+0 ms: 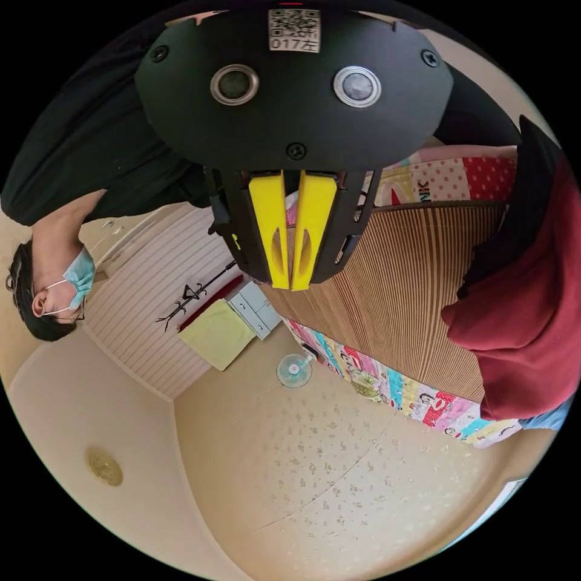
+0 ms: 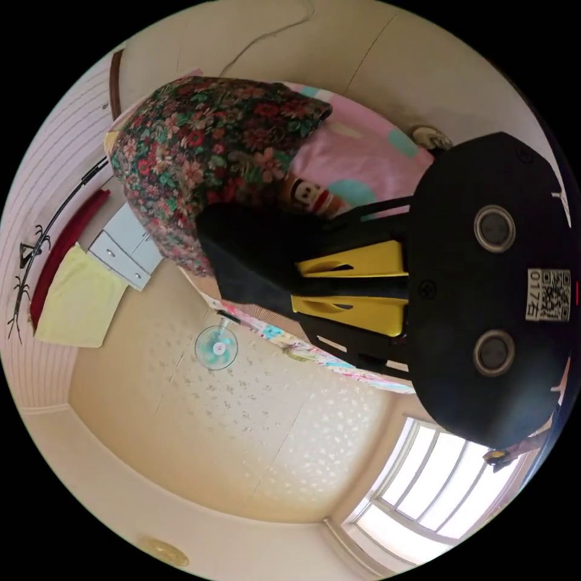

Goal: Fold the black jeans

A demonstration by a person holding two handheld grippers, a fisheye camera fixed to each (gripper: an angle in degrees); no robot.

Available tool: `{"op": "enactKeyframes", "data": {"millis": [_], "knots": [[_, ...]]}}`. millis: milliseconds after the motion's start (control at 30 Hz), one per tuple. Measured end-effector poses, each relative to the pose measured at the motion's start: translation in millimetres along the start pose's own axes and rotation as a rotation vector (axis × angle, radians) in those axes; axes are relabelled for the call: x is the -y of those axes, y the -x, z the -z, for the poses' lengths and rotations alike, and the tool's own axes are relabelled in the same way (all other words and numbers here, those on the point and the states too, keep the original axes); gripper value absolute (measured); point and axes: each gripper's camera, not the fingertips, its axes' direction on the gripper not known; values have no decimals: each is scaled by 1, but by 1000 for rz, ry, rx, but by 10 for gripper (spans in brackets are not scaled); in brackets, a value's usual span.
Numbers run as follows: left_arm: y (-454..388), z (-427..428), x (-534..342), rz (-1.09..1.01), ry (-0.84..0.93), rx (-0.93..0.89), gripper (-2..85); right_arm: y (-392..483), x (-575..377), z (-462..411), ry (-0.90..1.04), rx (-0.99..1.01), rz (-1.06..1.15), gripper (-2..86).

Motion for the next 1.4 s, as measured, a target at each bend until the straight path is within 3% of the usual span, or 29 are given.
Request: {"op": "enactKeyframes", "data": {"millis": [133,267,433,600,767,833,933,1033,1167,1233,1333,1400], "knots": [[9,56,-10,-4,-191,-83,-10,144,22,-60,151,-64,383,28],[-1,77,-12,-41,-216,-1,-10,259,-8,-128,244,-76,636,25],[-4,67,-28,-51,-204,10,-10,373,-135,-211,486,98,977,32],[16,53,-44,30,-176,34,-10,405,-297,-229,700,179,1228,41],[29,29,-54,53,-121,76,-9,344,-435,-245,960,44,1235,44],[35,5,-57,56,-67,102,-6,323,-462,-210,880,165,1172,46],[37,-48,-57,13,56,163,6,323,-483,-179,986,236,1110,47],[25,-129,-66,-121,195,267,93,333,-513,-144,1028,235,1214,50],[14,-260,-93,-231,454,226,133,332,-528,-125,1096,244,1236,62],[9,-340,-115,-288,579,192,157,321,-521,-115,1124,350,1323,63],[5,-414,-137,-317,676,144,173,310,-479,-117,1202,507,1209,42],[2,-450,-151,-338,727,206,178,303,-447,-113,1156,549,1151,31]]}}
